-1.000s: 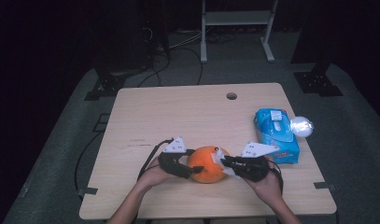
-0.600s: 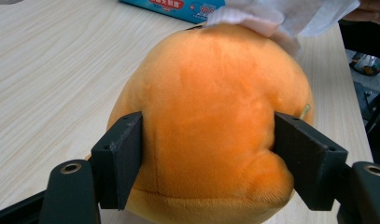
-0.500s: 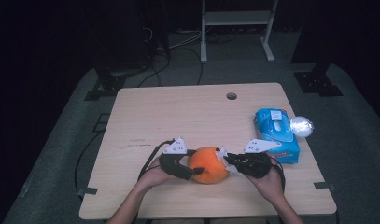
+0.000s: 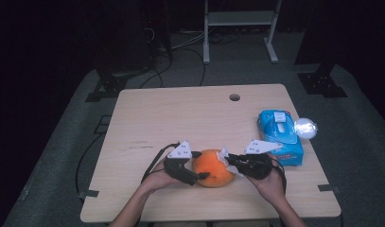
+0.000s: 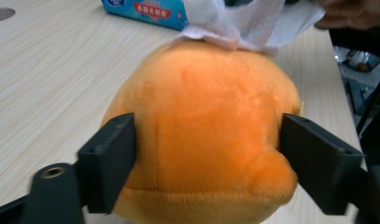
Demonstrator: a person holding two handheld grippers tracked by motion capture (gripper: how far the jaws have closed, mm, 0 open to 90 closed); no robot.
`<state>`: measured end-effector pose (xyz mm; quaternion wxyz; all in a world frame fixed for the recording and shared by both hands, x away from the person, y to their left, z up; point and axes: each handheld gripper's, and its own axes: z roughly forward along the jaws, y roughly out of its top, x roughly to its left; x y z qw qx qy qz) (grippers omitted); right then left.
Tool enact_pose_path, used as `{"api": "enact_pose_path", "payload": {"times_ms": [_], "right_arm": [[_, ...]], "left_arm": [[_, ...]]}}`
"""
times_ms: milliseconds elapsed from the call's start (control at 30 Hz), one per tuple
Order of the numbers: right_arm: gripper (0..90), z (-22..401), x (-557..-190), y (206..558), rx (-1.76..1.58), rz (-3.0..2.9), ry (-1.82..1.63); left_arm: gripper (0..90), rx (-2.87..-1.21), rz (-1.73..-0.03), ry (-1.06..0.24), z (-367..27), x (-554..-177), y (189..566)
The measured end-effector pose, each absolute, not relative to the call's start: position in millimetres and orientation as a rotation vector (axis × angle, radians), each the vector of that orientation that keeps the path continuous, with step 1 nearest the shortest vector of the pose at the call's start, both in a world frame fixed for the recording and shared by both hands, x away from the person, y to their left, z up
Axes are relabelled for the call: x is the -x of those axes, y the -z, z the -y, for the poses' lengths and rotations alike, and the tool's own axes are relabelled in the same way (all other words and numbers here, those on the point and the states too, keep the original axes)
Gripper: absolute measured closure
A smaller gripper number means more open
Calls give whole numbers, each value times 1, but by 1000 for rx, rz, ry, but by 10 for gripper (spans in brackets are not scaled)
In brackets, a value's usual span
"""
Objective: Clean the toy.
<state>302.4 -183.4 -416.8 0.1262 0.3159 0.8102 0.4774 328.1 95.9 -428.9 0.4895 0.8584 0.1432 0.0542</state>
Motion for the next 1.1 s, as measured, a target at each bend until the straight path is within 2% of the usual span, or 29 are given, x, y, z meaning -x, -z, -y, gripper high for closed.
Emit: {"api": "enact_pose_path", "payload": {"times_ms": [133,333,600,933,1100], "right_arm": [[815,192,-304,419,-962,-2345,-1362],[817,193,-302,414,-970,-2330,-1368],[817,160,-283,403,-770,-2391,-1483],[814,195,-305,415,-960,-2335,-1426],[820,192,-302,414,-940,-2389,-1400]], "left_arm": [[174,-2070,-340,-142,-98,-326,423],[282,-2063,-336,-144,-97,-327,426],[272,-2076,-320,-153,-94,-324,424],[257,-2024,-364,-112,-97,-329,425],[263,-2010,-394,-100,-98,-330,426]]}}
